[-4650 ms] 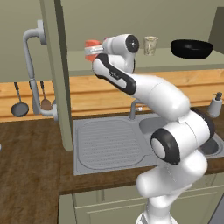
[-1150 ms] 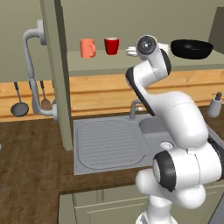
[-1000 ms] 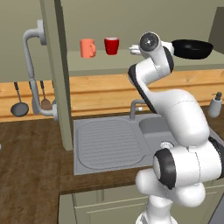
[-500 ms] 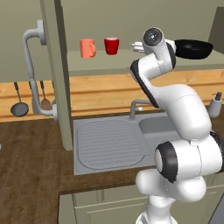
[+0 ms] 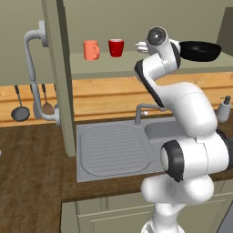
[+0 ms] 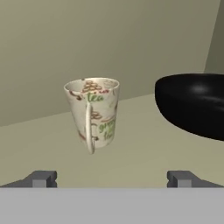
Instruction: Gather all objects into one cabinet and sort the glasses and bowls to opposite sides.
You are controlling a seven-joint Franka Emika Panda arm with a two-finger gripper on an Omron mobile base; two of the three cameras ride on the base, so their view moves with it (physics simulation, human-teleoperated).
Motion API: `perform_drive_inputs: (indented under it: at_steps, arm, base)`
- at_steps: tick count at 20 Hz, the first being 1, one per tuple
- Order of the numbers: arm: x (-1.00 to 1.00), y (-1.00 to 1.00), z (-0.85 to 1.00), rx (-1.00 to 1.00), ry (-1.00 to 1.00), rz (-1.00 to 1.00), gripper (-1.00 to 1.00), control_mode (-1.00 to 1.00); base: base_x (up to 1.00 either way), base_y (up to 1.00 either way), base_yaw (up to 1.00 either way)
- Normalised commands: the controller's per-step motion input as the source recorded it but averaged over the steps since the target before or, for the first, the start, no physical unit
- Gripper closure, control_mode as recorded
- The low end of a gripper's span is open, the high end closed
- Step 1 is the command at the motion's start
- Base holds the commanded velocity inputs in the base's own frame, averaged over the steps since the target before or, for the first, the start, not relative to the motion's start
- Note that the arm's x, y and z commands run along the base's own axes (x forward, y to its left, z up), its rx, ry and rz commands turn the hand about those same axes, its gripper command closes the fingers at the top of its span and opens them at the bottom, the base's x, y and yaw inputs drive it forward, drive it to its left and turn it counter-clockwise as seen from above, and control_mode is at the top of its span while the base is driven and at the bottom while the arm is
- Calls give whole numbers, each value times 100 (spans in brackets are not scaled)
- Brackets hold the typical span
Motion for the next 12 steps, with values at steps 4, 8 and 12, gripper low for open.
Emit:
perform_drive_inputs:
  at_steps: [4, 8, 12]
  arm:
    - [17, 0, 0, 1, 0, 0, -100, -100]
    - [38, 0, 0, 0, 0, 0, -100, -100]
    - [34, 0, 0, 1, 0, 0, -100, -100]
  base:
    - [0, 0, 0]
    - [0, 0, 0]
    - [0, 0, 0]
